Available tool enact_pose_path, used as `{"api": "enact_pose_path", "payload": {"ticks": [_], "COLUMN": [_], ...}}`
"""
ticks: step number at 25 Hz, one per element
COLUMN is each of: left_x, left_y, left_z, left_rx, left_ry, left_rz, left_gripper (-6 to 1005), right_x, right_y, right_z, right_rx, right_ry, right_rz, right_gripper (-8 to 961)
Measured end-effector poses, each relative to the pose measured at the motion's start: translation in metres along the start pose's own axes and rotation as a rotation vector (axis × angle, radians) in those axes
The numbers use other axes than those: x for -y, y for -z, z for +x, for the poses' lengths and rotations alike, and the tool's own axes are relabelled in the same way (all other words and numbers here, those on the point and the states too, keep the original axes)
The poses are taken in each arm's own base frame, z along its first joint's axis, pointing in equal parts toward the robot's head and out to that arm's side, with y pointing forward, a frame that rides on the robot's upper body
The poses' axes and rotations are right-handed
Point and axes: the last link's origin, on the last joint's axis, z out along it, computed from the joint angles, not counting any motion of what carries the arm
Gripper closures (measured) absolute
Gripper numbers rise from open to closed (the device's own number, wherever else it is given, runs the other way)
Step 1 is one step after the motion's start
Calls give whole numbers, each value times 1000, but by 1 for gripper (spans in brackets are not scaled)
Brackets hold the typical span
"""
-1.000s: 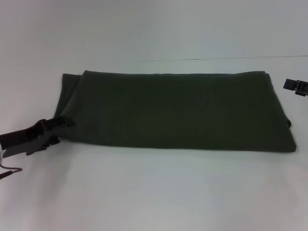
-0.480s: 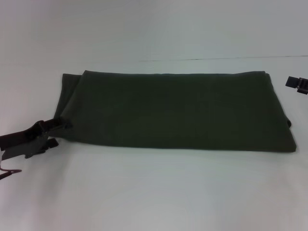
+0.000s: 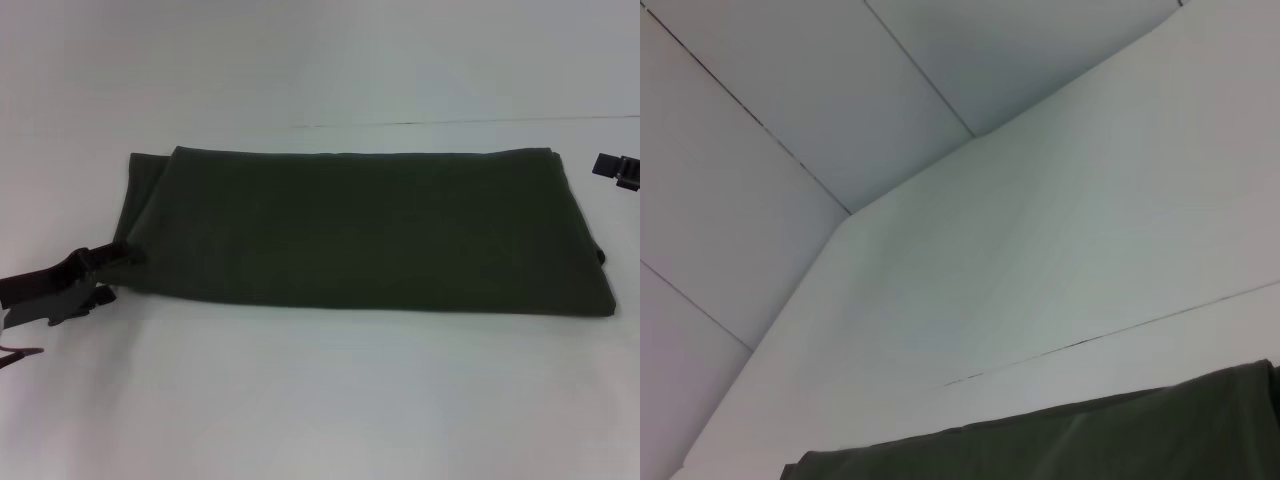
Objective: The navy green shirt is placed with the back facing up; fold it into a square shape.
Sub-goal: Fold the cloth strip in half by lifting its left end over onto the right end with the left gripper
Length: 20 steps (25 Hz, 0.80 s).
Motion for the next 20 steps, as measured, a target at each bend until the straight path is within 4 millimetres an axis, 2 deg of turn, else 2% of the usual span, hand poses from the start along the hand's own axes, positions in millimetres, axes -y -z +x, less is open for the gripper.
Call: {"api": "enact_pose_path", "payload": {"ticks": [20], "left_x": [-10], "left_y": [-4], "left_z": [12], "left_rx": [-22], "left_ry": [-36], "left_rz": [2], "left_gripper": [124], "right_x": [0], "right_y": [1], "right_z": [0], "right_rx": [6], "right_ry": [-5], "right_rz": [-5], "right_gripper": [227]}}
